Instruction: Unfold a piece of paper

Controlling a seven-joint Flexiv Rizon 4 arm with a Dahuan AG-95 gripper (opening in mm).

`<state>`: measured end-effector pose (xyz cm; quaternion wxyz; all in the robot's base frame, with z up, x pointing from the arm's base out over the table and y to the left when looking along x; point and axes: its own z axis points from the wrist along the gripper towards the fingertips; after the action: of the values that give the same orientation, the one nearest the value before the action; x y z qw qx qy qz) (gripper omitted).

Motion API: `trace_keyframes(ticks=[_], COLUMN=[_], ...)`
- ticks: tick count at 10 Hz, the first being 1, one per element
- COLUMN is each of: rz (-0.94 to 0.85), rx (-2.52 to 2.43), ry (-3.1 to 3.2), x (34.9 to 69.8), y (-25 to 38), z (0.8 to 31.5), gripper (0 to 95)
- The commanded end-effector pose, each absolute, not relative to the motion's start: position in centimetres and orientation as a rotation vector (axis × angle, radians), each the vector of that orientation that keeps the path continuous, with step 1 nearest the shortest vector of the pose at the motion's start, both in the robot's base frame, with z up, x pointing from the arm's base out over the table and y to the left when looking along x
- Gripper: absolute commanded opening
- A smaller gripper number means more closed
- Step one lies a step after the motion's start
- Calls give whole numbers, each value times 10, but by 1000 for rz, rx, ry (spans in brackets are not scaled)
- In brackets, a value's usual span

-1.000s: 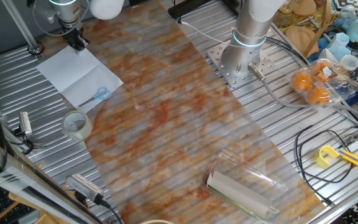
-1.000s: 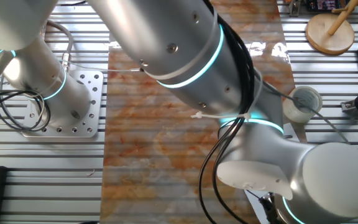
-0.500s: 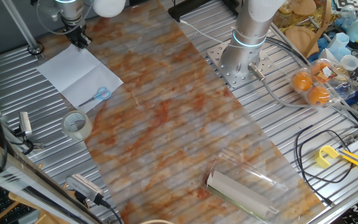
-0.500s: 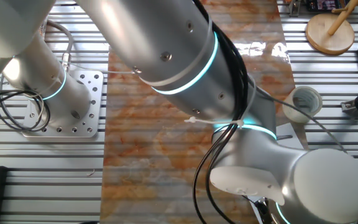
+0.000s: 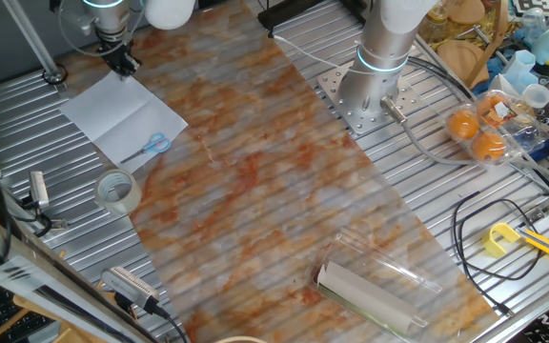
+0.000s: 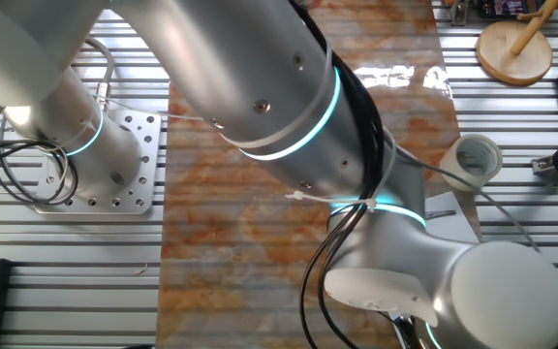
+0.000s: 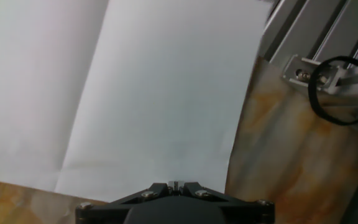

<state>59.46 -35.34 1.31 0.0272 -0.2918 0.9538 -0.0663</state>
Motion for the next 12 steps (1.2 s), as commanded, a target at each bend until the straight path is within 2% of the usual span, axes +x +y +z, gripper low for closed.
trace_keyframes(ticks=[1, 3, 9, 12], rz=[-208, -199, -126, -98], rx=[-897, -892, -895, -891], ry=[2945, 2944, 2965, 2967], x=[593, 596, 636, 647], y=[-353, -353, -344, -334], z=[13, 15, 32, 27], gripper=[0, 0, 0, 0])
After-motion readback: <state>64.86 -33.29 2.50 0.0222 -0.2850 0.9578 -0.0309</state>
